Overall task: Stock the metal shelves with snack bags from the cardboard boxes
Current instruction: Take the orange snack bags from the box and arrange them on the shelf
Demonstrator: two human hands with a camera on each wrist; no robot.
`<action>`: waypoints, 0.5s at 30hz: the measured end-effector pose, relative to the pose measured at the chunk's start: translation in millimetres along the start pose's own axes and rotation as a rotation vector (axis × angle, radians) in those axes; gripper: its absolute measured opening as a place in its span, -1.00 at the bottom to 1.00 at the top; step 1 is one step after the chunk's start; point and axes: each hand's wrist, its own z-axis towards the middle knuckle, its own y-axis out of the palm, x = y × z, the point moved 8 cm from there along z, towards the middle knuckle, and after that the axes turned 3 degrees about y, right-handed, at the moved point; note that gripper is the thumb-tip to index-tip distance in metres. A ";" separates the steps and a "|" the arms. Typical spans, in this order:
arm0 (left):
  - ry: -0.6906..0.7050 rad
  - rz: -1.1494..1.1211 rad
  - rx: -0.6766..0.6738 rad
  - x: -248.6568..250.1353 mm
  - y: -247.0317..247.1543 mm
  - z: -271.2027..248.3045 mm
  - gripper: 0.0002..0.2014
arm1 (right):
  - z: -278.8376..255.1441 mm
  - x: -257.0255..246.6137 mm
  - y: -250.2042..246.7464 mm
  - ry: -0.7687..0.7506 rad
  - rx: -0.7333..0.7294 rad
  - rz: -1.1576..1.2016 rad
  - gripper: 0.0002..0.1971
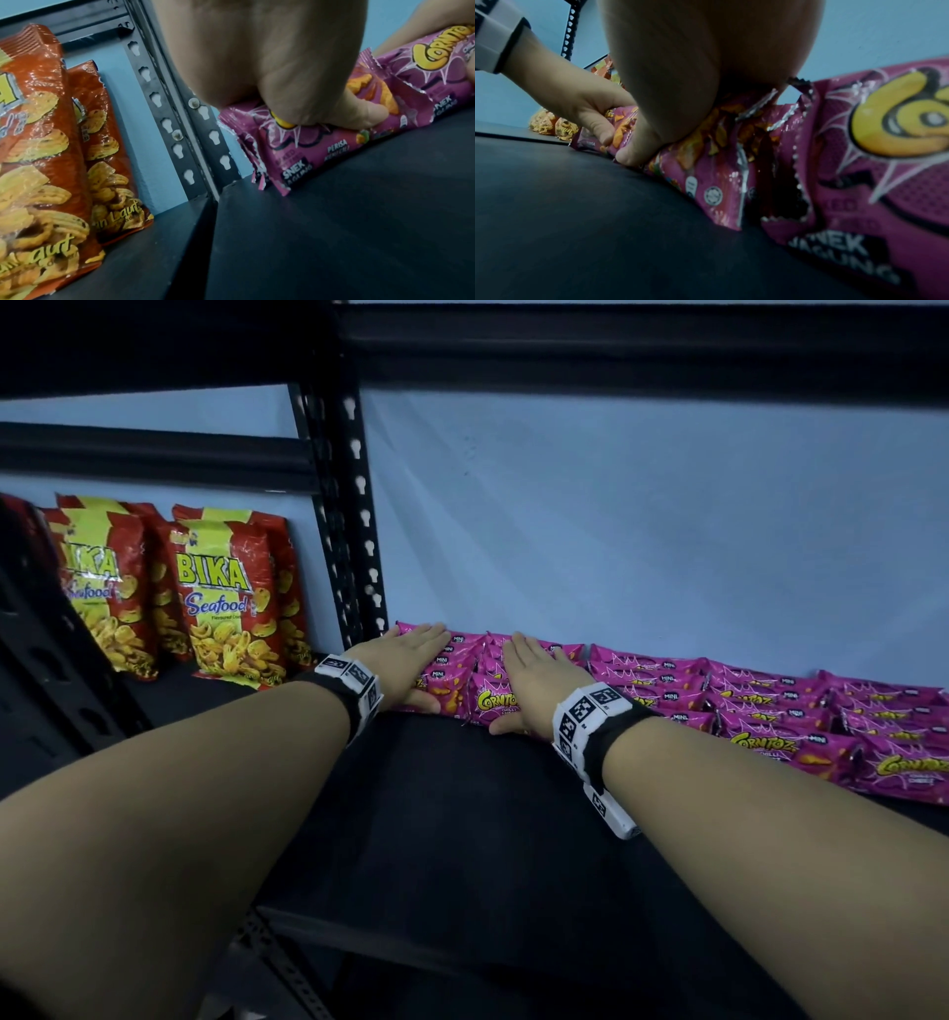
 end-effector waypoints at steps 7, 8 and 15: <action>-0.015 -0.010 0.009 3.3 -7.3 -7.3 0.18 | -6.4 -1.4 -3.9 -0.016 0.003 0.012 0.29; -0.020 -0.021 0.004 4.4 -8.1 -8.8 0.17 | -7.6 -1.6 -4.9 -0.010 0.001 0.012 0.29; -0.059 -0.055 -0.003 7.3 -10.6 -12.7 0.13 | -16.2 -8.4 -13.6 0.013 0.019 0.054 0.22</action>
